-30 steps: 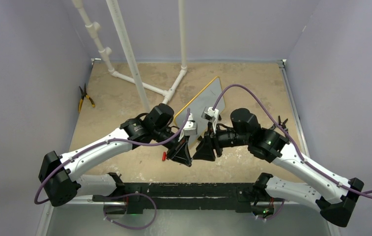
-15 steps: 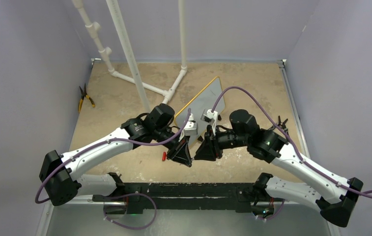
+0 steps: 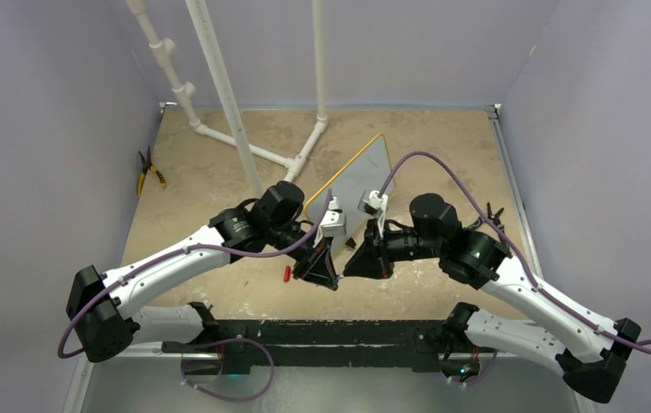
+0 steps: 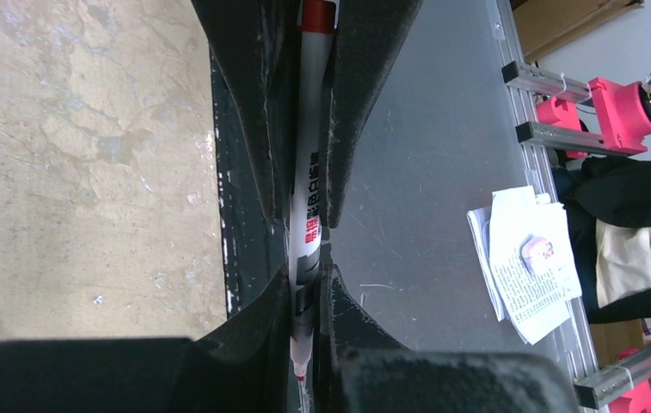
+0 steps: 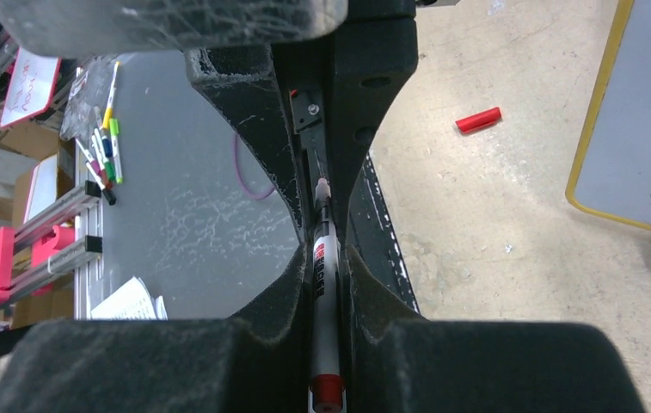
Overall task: Write a sentence on the whiteboard
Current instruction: Pass from the left arm to the right, then hold the whiteboard on the whiteboard stand.
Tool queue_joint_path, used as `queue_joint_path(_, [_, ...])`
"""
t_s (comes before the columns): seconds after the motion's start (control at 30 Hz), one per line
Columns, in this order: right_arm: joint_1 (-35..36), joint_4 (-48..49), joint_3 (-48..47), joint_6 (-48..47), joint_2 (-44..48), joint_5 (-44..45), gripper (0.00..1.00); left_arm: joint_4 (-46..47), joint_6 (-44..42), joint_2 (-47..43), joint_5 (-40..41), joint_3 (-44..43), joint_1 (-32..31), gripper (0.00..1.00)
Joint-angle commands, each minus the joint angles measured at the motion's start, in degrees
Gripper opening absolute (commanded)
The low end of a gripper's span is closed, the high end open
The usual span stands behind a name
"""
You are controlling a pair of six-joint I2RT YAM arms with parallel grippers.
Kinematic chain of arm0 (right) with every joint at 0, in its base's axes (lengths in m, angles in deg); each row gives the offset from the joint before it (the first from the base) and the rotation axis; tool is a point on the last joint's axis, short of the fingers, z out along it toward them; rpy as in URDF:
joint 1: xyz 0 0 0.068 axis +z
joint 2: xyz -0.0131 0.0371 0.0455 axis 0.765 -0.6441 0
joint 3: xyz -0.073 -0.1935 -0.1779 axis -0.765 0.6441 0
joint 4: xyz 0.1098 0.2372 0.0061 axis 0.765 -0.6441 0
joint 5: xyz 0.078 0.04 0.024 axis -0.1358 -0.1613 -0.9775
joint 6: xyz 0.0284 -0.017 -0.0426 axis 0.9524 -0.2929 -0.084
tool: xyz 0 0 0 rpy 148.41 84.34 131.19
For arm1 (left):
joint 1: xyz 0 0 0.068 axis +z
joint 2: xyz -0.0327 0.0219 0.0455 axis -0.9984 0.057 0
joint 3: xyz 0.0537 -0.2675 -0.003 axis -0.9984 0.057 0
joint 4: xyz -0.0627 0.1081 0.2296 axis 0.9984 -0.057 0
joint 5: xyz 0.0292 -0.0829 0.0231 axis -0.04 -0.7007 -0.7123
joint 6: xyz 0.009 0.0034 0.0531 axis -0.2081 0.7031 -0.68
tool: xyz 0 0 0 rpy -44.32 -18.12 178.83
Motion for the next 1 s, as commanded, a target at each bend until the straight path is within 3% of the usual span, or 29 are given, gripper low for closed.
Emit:
queue_joint_path(0.0, [0.1,0.5,-0.3,-0.7,1.8,-0.2,0.00,4.9,2.3,-2.3,5.6,-1.9,0.3,0.09])
queue_joint_path(0.17, [0.1,0.7,-0.3,0.8,4.9,6.2,0.00,3.8,3.3,-4.7,13.9,-2.9,0.3,0.62])
queue_joint_path(0.23, [0.1,0.3,-0.3,1.2,6.0,10.3,0.00,4.2,4.3,-6.6,18.4,-2.9,0.4,0.72])
queue_joint_path(0.47, [0.1,-0.4,0.6,4.1,10.2,25.6,0.00,3.5,7.5,-11.5,32.4,-5.3,4.0,0.76])
queue_joint_path(0.6, [0.1,5.4,4.4,7.2,15.2,33.6,0.00,6.0,13.0,-14.8,38.6,-4.2,8.4,0.78])
queue_joint_path(0.87, [0.1,22.3,14.4,7.4,21.8,38.6,0.00,7.5,16.3,-11.1,38.0,-1.4,14.5,0.80])
queue_joint_path(0.97, [0.1,28.8,17.9,6.6,20.5,38.3,0.00,9.0,15.9,-9.4,37.3,-0.8,14.9,0.73])
